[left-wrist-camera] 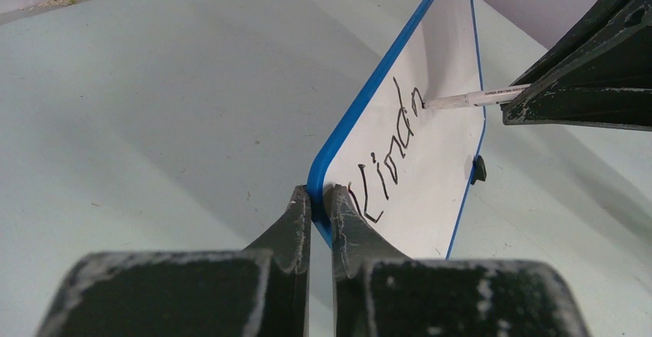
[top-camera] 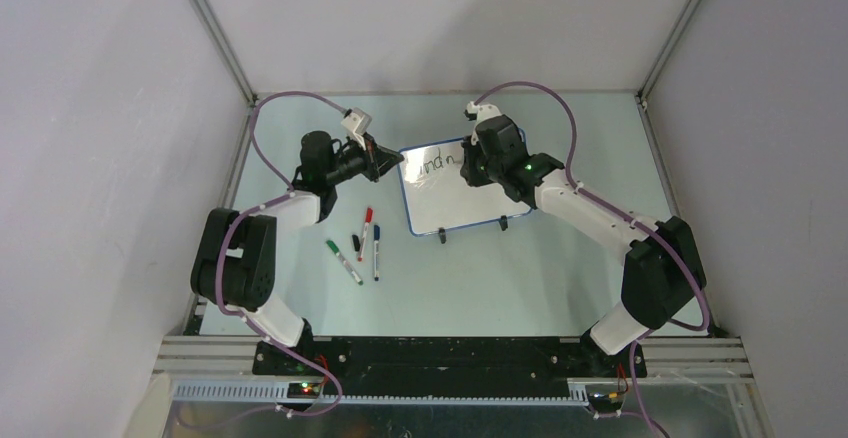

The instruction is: Write a sentence on the whiteboard

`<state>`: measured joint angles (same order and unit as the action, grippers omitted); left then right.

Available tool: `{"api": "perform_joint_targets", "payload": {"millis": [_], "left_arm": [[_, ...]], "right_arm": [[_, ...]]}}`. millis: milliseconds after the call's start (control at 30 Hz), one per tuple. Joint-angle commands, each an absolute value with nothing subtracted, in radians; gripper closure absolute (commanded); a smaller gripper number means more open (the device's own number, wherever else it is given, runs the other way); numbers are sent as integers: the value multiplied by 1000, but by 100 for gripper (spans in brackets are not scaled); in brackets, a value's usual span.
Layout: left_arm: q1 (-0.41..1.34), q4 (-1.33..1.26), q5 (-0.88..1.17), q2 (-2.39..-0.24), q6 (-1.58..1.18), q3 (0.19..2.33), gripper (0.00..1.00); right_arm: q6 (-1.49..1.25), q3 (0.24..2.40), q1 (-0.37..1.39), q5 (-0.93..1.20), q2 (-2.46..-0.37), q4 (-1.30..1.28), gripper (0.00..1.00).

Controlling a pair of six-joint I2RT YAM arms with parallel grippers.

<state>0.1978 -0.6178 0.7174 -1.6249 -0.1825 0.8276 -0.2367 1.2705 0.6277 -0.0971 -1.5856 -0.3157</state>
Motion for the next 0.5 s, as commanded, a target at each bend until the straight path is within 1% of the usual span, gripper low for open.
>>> {"api": "perform_joint_targets", "payload": {"millis": [0,467], "left_arm": [[211,-564,682,-1615,-111,801,100],[211,-560,682,-1616,-110,803,100]], "right_arm": [[-227,1300,616,-107,-1549,-261,100],[-232,1300,585,-110,-1557,-245,100]]}}
